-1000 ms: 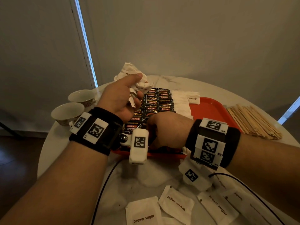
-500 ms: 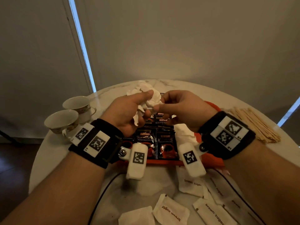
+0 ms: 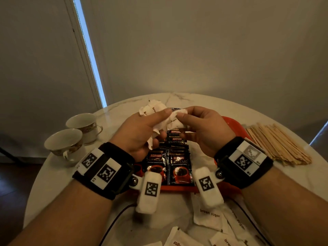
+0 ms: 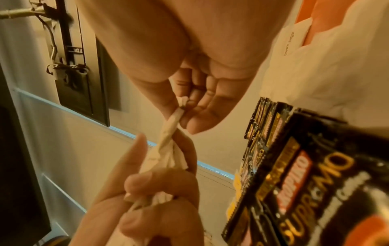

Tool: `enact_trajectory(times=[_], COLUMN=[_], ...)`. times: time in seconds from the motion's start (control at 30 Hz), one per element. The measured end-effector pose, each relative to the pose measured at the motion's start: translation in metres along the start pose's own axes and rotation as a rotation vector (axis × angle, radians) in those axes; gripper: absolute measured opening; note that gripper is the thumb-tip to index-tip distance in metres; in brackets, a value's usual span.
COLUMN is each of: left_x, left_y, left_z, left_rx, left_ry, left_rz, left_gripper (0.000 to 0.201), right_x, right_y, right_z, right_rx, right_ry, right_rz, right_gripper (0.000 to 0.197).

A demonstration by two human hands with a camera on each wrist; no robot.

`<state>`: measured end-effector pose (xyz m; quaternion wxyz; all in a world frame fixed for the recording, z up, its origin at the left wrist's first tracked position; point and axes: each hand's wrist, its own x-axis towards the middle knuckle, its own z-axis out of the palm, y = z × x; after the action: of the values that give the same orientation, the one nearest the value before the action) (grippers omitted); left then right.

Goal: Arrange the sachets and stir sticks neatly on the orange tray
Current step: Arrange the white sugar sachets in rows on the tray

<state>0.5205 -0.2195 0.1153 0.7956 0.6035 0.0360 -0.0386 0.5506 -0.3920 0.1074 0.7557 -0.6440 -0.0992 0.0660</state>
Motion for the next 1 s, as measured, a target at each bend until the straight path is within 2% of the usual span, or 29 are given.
enact_trajectory(times=[0.07,0.27,0.37,0.5,0.6,0.73,0.83,1.0], left_x=[-0.0020,0.0020,0.0030,0.0021,0.0025,0.0042,0.0033,0.0035], left_y=[-0.0018,-0.0042,-0.0052,-0.0076,-0.0072,-0.0048,-0.0059,-0.0077], left_z=[0.0005,-0.0035,-0.0043,-0.0027,-0.0022,-0.0028,-0.0015,-0.0014], left_rx=[0.058,0.064,0.104,0.207,0.179,0.086,0.087,0.139], left_ry=[-0.035,0.048,0.062,0.056,0.049,0.039,0.025,0.037], left_rz=[0.027,0.029,0.083,0.137,0.101,0.050,0.056,0.069], left_gripper=[0.031,0.036,0.034,0.025,0.027,0.027,0.029,0.019], right_x=[-0.0007,-0.0019,-0.0040,-0.0046,-0.0031,-0.0011,-0.0007,-0.0011], right_y=[0.0018,-0.0004,-0.0009,0.0015,0.0022,0.0023,0.0048,0.0020], right_z=[0.0017,0.0031,0.0032,0.0026,0.0009,-0.0004,0.0013,0.0026], right_rx=[-0.024,0.011,-0.003,-0.151,-0.032,0.111,0.104,0.104], right_ry=[0.016,0.053,-0.018,-0.077,-0.049,-0.012,-0.002,0.059], right_rz=[-0.001,0.003,0.038,-0.010,-0.014,-0.031,-0.061,-0.090], right_gripper=[0.013,0.022,0.019,0.023,0.016,0.021,0.018,0.016])
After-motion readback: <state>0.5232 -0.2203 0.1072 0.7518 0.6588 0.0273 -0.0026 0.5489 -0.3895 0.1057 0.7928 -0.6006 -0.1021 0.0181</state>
